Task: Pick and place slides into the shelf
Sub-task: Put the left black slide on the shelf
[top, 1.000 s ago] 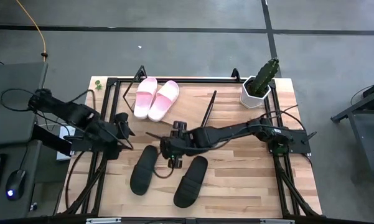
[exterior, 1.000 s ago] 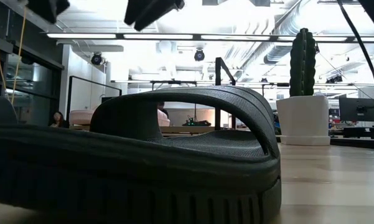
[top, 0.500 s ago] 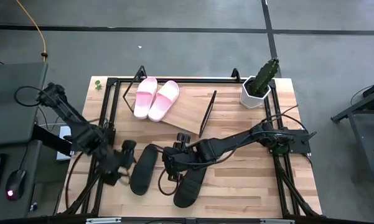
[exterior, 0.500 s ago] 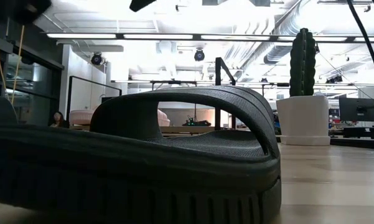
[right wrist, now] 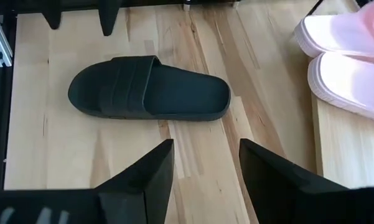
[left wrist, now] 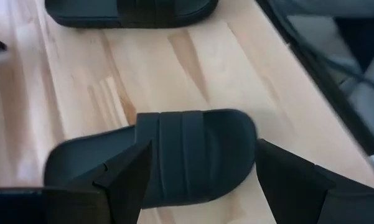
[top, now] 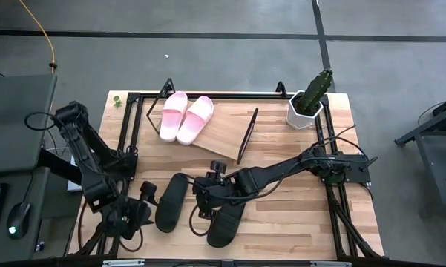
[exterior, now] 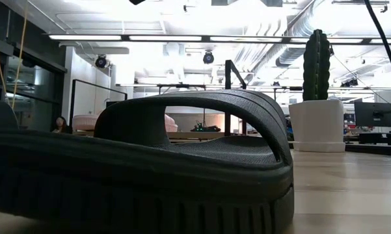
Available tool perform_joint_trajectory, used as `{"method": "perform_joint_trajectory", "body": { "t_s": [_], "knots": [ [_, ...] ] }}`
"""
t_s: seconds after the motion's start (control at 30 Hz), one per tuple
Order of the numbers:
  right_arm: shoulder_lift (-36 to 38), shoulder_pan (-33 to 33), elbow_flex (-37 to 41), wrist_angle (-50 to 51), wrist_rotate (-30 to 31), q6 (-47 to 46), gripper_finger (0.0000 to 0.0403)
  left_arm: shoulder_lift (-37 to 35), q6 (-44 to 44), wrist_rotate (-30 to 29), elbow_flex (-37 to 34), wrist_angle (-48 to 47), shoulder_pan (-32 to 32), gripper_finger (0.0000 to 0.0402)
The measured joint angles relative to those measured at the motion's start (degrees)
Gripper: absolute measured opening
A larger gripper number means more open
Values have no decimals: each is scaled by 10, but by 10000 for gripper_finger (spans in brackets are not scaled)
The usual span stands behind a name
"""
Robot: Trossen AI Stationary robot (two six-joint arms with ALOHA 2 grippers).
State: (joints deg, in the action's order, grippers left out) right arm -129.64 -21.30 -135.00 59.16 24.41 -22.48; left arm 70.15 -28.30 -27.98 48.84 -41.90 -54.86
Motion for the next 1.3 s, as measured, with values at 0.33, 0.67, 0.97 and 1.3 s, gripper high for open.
{"method": "perform_joint_trajectory", "body": {
  "t_s": [0.33,0.67,0.97,1.3],
  "knots": [
    [-1,-2,26,-6,-6,2,172,10,41,11,9,104,1,264],
    [-1,-2,37,-17,-14,3,172,13,26,62,9,167,1,264],
    [-1,-2,37,-40,-21,9,172,72,45,65,9,197,6,264],
    [-1,-7,37,-49,-28,0,172,159,55,24,8,189,12,264]
  ]
}}
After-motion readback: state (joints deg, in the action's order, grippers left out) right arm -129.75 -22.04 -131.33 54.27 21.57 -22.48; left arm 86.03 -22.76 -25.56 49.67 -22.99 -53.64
